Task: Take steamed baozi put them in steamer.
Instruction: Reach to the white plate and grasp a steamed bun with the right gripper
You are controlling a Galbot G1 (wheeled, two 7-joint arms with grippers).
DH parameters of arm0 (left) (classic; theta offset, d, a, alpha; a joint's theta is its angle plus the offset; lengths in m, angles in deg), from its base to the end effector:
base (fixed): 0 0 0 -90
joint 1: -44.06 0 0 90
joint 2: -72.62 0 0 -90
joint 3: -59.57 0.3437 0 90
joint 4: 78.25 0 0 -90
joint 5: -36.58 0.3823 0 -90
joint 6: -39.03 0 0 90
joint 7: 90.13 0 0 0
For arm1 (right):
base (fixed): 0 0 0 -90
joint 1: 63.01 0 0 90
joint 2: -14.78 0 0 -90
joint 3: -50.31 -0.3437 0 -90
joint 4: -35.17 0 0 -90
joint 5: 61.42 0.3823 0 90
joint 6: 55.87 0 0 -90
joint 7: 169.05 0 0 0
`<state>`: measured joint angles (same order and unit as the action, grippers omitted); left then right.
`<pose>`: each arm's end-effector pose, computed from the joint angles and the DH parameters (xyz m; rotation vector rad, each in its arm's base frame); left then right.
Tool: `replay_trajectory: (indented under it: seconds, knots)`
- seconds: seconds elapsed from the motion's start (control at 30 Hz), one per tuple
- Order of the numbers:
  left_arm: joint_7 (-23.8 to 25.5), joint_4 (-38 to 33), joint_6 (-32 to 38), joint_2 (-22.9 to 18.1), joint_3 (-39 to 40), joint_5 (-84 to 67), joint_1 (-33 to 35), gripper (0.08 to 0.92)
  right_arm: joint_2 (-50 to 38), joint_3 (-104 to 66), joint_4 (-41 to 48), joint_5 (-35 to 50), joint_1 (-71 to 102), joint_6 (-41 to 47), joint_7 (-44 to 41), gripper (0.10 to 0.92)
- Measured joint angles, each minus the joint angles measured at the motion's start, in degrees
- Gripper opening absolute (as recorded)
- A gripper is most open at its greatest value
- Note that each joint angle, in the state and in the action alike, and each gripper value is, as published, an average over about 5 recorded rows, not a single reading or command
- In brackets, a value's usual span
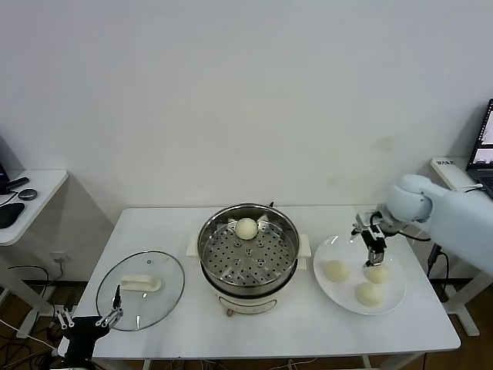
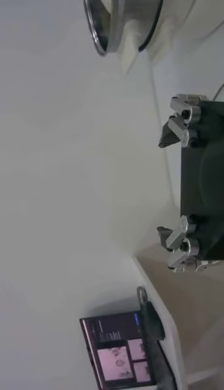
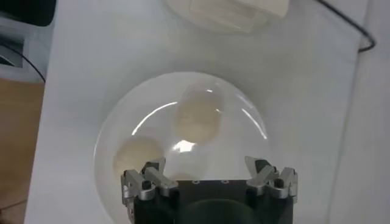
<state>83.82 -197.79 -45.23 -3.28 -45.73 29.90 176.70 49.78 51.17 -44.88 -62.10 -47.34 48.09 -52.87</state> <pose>0.1485 0.1229 -0.3123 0.2666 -3.0311 -0.3769 0.5217 -0.1197 -0.1522 1.3001 -1.2823 1.4543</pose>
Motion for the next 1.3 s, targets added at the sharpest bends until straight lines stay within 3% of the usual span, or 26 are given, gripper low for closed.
replay_trajectory:
  seconds: [0.73,0.83,1.1,1.3]
  knots:
    - [-0.12,1.00,0.57,-0.39,-0.90,0.16,-0.02,0.823,10.56,-10.01,11.74,-7.74,13.95,-2.41,2.45,0.816]
    - [-0.12,1.01,0.57,-0.42,-0.90,0.12,-0.07,0.823,10.99,-10.40,12.37,-8.09,14.64,-2.12,2.42,0.777]
    - [-0.14,0.94,0.62,-0.45,-0.87,0.12,-0.10,0.823,11.65,-11.40,13.18,-8.36,15.21,-1.38,2.14,0.575]
    - [-0.12,0.41,0.63,-0.29,-0.90,0.05,0.03,0.823,11.09,-11.43,12.54,-7.70,14.40,-0.57,1.57,0.533]
